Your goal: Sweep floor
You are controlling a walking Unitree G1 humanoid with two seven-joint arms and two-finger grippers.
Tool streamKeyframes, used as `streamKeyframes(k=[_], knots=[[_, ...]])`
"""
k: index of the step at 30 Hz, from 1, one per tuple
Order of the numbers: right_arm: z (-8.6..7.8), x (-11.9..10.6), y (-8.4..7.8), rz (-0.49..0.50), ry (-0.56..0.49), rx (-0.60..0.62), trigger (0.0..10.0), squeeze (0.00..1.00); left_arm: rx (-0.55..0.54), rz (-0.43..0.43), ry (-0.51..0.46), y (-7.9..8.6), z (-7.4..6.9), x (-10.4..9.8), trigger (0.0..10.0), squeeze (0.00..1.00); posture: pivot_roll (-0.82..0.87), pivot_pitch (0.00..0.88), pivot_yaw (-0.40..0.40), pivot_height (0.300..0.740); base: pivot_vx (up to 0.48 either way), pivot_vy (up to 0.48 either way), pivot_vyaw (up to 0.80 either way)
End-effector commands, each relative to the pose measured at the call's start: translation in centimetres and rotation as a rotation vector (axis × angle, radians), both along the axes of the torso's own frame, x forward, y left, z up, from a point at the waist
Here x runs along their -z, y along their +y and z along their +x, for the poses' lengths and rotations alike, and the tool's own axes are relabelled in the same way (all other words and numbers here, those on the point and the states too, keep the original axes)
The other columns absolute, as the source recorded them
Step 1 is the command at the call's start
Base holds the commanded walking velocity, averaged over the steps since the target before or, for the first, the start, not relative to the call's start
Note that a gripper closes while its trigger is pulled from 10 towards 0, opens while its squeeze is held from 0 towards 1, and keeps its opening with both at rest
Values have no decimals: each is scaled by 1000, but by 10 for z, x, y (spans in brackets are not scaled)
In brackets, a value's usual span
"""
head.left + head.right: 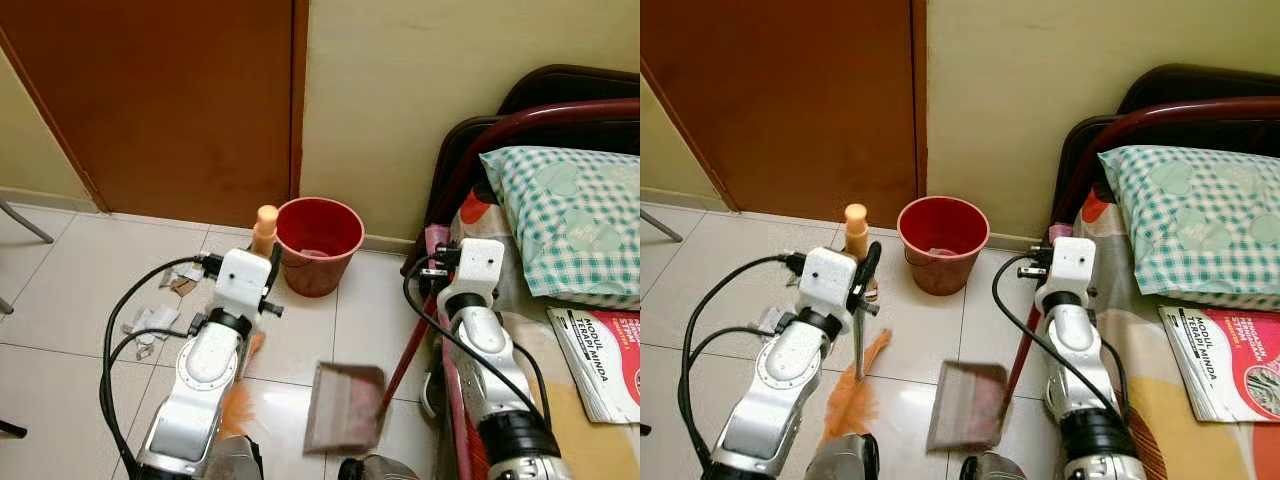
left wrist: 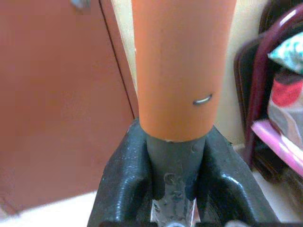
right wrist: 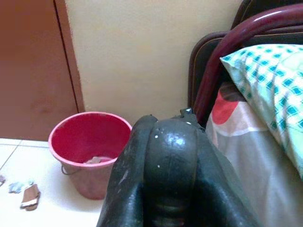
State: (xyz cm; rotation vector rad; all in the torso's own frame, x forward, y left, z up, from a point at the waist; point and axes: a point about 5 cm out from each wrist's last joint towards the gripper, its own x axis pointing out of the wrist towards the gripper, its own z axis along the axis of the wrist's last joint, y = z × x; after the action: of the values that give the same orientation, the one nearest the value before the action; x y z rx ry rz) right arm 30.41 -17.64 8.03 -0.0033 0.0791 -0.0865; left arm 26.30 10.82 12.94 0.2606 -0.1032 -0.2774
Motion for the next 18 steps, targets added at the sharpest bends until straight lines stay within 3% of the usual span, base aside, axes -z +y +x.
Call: streamKeyframes(k=[1, 6, 10, 14, 18], knots=[[1, 2, -3, -15, 7, 14, 10000, 0, -8, 24, -171, 1, 3, -35, 10000, 0, 88, 66, -44, 740, 0, 0, 0], [2, 3, 0, -20, 7, 2, 10000, 0, -65, 16, -270, 13, 15, -67, 10000, 0, 90, 74, -48, 740, 0, 0, 0], [2, 3, 0, -24, 8, -1, 10000, 0, -106, 36, -293, 24, 20, -74, 10000, 0, 94, 74, -48, 740, 0, 0, 0], [2, 2, -1, -20, 4, 3, 10000, 0, -199, 61, -235, 47, 24, -58, 10000, 0, 97, 79, -51, 740, 0, 0, 0], [1, 1, -2, 18, -1, 13, 10000, 0, -211, 63, -177, 57, 25, -42, 10000, 0, 94, 86, -55, 740, 0, 0, 0]])
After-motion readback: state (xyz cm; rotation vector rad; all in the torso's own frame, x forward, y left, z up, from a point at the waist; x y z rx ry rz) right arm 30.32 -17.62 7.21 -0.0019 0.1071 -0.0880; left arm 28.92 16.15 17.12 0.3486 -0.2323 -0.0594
